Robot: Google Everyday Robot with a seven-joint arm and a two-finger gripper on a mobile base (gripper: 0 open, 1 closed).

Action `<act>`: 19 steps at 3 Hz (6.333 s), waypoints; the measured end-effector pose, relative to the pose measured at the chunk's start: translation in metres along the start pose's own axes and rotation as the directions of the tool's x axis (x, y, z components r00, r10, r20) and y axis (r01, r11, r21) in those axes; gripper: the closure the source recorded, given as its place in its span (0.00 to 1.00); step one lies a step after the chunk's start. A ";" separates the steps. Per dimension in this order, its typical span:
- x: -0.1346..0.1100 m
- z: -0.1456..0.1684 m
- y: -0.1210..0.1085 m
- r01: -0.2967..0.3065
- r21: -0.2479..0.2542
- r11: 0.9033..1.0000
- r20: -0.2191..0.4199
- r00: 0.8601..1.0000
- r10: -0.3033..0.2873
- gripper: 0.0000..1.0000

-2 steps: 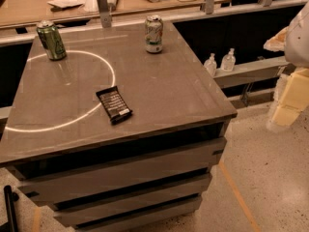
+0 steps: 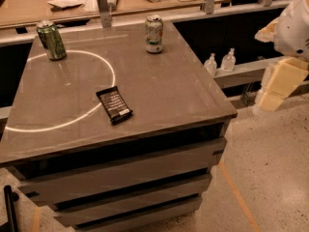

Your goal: Move 7up can near rxbar chocolate

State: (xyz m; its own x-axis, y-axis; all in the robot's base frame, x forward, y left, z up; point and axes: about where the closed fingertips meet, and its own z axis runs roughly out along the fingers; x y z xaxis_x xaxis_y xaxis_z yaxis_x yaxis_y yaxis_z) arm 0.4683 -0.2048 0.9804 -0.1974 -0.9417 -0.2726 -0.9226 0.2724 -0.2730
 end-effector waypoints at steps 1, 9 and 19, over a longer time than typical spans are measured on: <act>-0.028 0.021 -0.039 0.000 0.014 1.000 0.104 0.995 -0.002 0.00; -0.214 0.134 -0.272 -0.305 0.043 0.951 0.805 0.575 0.148 0.00; -0.245 0.122 -0.223 -0.260 -0.081 0.962 0.868 0.456 0.197 1.00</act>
Offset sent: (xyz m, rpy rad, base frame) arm 0.1774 0.0696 0.0001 0.4098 -0.2443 0.0244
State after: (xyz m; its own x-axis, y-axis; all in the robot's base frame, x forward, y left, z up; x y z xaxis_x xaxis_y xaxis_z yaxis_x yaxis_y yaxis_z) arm 0.7633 -0.0108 0.9953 0.0163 -0.2041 -0.9788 -0.8635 0.4907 -0.1167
